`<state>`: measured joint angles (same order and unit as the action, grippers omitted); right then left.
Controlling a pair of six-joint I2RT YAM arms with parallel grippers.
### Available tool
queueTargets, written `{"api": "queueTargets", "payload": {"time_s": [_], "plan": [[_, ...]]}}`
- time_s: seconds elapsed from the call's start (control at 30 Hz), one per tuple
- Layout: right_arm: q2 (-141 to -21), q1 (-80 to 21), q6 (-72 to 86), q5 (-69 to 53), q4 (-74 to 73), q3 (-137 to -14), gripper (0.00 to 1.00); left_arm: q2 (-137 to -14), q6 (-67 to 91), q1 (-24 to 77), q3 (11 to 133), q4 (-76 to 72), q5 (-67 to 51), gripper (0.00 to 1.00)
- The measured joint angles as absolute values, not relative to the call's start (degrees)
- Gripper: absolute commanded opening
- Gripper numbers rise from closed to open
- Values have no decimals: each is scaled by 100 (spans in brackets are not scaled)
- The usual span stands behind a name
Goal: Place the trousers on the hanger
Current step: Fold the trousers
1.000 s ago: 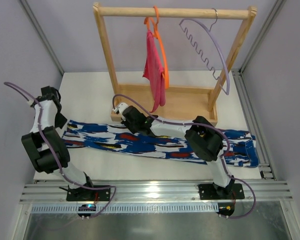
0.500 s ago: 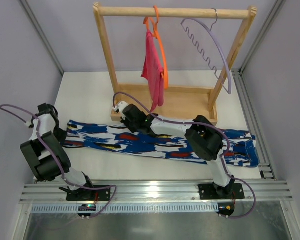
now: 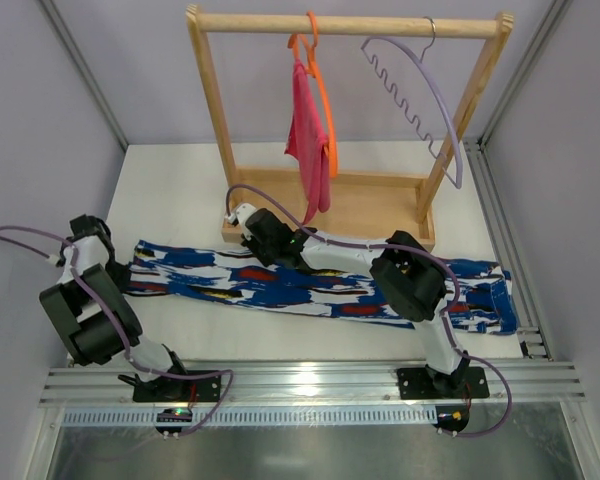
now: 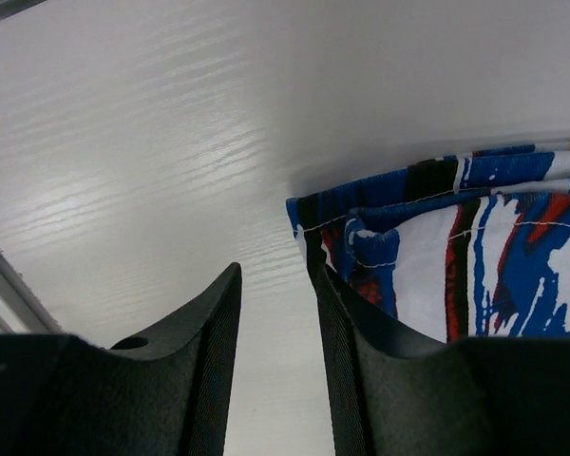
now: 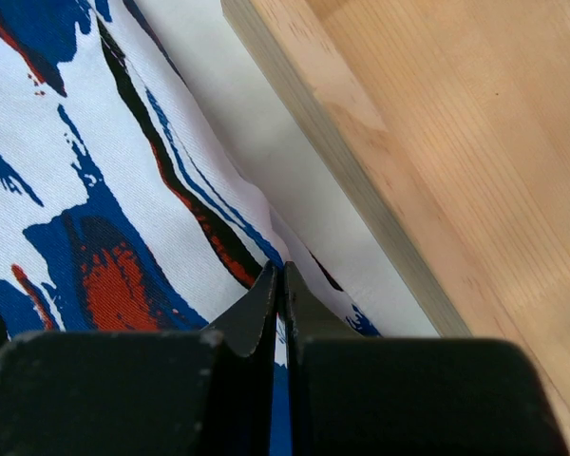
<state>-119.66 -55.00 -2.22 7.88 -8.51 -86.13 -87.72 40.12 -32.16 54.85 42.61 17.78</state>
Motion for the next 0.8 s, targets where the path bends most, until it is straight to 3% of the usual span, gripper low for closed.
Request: {"api": "queueTargets", "payload": {"time_s": [0.17, 0.43, 0.63, 0.73, 0.8], "plan": [[-12005, -5500, -222, 779, -882, -8650, 4, -9017, 4080, -3216, 5363, 4104, 1660, 37], [-12036, -5502, 27, 819, -1544, -9043, 30, -9441, 4163, -3216, 5511, 4202, 1629, 36], [-11312, -5502, 679, 757, -2187, -8711, 39, -9651, 4156, -3212, 5747, 4331, 1627, 33], [-10322, -5513, 956, 567, -2123, -7666, 41, -9677, 4169, -3210, 5765, 4320, 1586, 21], [-9839, -5542, 1076, 460, -2102, -7157, 41, -9717, 4167, -3203, 5798, 4292, 1522, 4]]}}
